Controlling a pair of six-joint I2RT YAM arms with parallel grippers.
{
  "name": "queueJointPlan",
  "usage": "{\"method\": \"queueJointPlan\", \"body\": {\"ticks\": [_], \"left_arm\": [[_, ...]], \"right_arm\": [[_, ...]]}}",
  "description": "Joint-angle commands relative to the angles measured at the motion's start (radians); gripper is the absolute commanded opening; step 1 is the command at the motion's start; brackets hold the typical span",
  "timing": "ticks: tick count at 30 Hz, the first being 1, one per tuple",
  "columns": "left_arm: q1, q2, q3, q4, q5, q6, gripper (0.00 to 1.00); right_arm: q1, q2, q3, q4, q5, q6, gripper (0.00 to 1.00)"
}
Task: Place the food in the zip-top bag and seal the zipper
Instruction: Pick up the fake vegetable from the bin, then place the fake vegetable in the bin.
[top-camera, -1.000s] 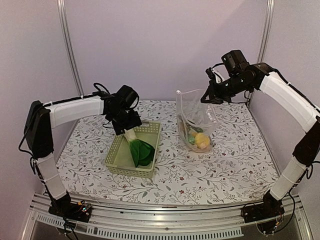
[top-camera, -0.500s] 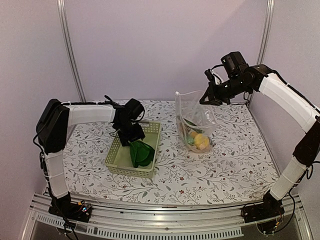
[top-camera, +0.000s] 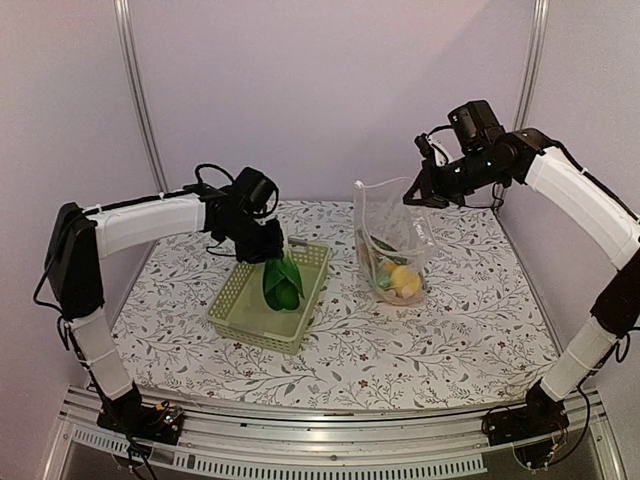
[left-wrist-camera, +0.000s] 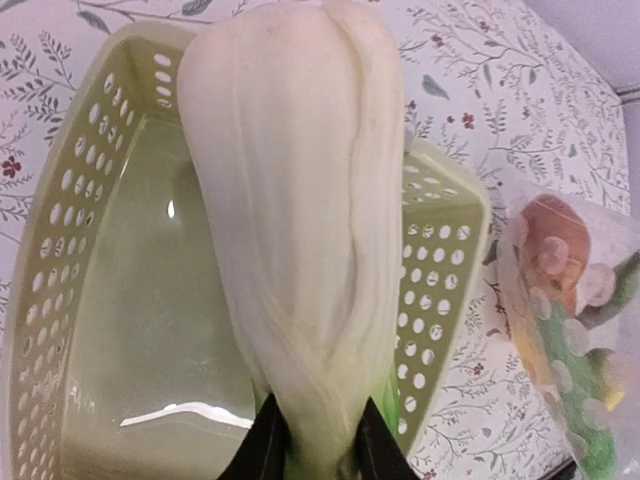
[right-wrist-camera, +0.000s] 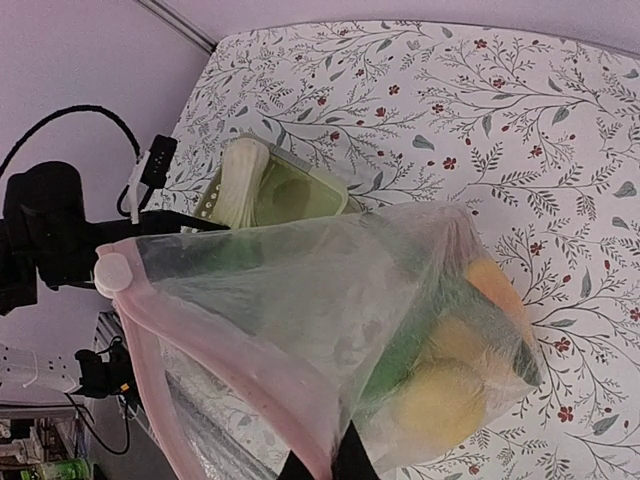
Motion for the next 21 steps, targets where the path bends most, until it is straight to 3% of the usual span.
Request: {"method": "queueJointPlan", "body": {"ticks": [1, 7, 13, 16, 21], "left_arm": [[-0.008, -0.140, 0.027, 0.067, 0.066, 0.176, 0.14], [-0.009, -0.182, 0.095, 0.002, 0.208, 0.446, 0.15], [-0.012, -0.242, 0.078, -0.117, 0.240, 0.887, 0.17], [-0.023, -0.248, 0.068, -0.181, 0.152, 1.112, 0.18], [-0.045, -0.195, 0.011, -0.162, -0.034, 1.334, 0.17]], "right_arm": [[-0.003, -0.056, -0.013, 0.000, 0.022, 0.001, 0.01], [-0.005, -0.060, -0.013, -0.005, 0.025, -0.007, 0.01], [-0.005, -0.033, 0.030, -0.045, -0.008, -0.010, 0.01], [-0.005, -0.022, 0.059, -0.080, -0.025, -0.023, 0.01], [-0.006, -0.011, 0.080, -0.119, -0.026, -0.057, 0.01]]}}
